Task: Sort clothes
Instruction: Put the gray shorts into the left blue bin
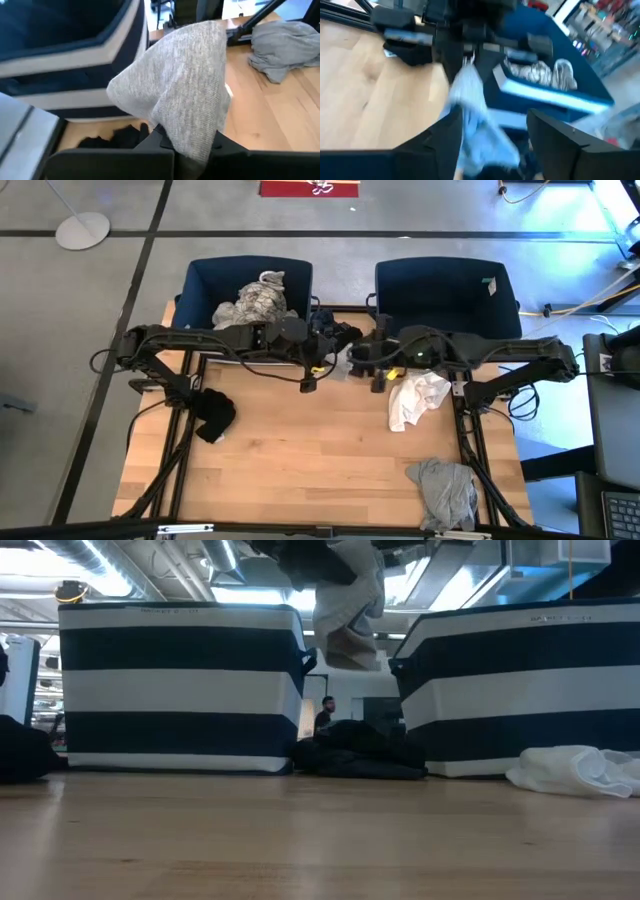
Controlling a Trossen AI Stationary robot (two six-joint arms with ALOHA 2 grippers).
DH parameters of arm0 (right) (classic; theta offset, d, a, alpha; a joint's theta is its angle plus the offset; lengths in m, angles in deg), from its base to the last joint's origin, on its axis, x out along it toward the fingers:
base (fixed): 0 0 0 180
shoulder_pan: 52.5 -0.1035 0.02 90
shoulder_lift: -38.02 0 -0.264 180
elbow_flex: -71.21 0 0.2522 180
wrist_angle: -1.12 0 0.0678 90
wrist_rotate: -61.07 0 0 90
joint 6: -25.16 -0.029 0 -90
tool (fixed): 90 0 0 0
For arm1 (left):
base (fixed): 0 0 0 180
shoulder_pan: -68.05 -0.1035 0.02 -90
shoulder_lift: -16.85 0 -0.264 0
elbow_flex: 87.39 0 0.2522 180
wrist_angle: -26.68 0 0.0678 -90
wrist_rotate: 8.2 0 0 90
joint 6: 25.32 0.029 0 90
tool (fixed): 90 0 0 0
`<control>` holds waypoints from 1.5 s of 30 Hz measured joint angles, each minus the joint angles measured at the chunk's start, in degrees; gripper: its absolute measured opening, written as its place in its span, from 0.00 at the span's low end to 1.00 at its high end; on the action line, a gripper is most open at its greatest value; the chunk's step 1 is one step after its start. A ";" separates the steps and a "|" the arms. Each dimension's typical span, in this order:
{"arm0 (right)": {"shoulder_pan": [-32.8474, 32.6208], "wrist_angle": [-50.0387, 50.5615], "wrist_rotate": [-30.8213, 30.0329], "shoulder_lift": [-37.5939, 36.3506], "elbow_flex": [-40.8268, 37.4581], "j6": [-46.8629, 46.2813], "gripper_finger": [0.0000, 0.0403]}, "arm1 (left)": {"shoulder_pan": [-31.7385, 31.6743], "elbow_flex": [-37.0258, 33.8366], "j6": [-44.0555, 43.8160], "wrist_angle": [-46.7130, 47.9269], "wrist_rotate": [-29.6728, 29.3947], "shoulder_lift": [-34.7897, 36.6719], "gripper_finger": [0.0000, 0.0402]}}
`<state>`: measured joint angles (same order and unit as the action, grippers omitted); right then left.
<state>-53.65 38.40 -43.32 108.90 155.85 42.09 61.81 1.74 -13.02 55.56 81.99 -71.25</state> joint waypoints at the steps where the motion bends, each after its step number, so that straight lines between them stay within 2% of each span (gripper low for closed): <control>1: 0.00 2.33 0.02 -0.90 0.61 -1.20 0.57 | -0.05 0.01 0.44 0.14 -0.23 0.70 0.02; 7: 0.00 13.65 0.50 -7.33 3.05 -10.07 0.61 | -0.36 0.01 3.64 0.73 -4.96 5.78 0.02; 12: 0.00 23.41 0.96 -12.08 3.07 -18.73 0.61 | -2.11 0.01 7.11 1.09 -11.32 10.94 0.02; 17: 0.00 34.11 1.11 -14.42 3.04 -28.67 0.61 | -6.11 0.01 8.42 1.79 -15.02 15.89 0.02; 21: 0.00 38.67 1.68 -14.45 1.51 -33.60 0.61 | -10.80 0.01 8.66 3.96 -16.03 18.18 0.02; 30: 0.02 35.85 1.45 -14.41 -9.23 -34.85 0.61 | -20.24 0.01 6.18 11.20 -16.00 18.73 0.02; 35: 0.01 35.36 -1.63 -14.40 -14.57 -37.99 0.61 | -23.44 0.01 4.89 17.65 -15.83 18.73 0.03; 45: 0.04 29.96 -1.07 -13.85 -20.90 -39.88 0.61 | -27.39 0.01 3.32 29.06 -15.85 18.00 0.03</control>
<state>-53.61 68.36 -44.39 95.05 134.95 2.20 34.42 1.74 -9.70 84.62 66.14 -53.25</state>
